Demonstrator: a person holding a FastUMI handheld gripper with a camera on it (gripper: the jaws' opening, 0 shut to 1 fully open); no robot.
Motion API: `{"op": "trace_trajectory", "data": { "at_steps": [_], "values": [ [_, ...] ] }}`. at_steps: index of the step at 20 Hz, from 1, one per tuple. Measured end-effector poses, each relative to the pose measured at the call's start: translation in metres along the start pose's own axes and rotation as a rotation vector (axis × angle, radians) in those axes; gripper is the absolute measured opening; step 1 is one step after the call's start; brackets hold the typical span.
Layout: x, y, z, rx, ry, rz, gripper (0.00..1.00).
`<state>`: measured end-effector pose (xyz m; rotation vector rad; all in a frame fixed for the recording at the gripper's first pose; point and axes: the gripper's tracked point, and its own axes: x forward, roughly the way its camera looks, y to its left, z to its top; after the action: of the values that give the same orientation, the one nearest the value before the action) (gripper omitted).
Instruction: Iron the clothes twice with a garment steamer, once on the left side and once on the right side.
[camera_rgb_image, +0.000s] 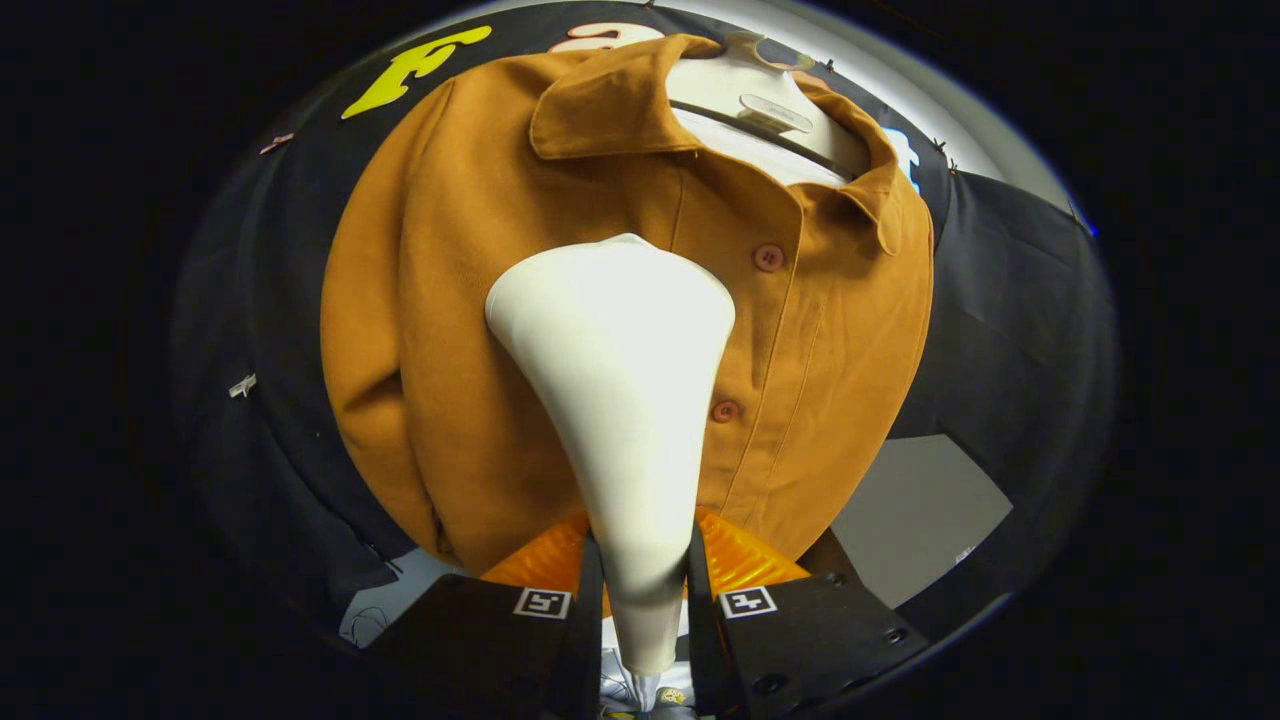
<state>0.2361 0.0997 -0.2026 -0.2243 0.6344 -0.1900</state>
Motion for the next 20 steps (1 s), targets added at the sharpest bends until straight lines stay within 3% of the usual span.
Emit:
{"op": "trace_trajectory", "data": {
  "at_steps": [5,20],
  "values": [
    [0.009,0.002,-0.032,-0.007,0.068,-0.021,0.39],
    [0.023,0.02,-0.123,-0.024,0.247,0.021,0.39]
  ]
}}
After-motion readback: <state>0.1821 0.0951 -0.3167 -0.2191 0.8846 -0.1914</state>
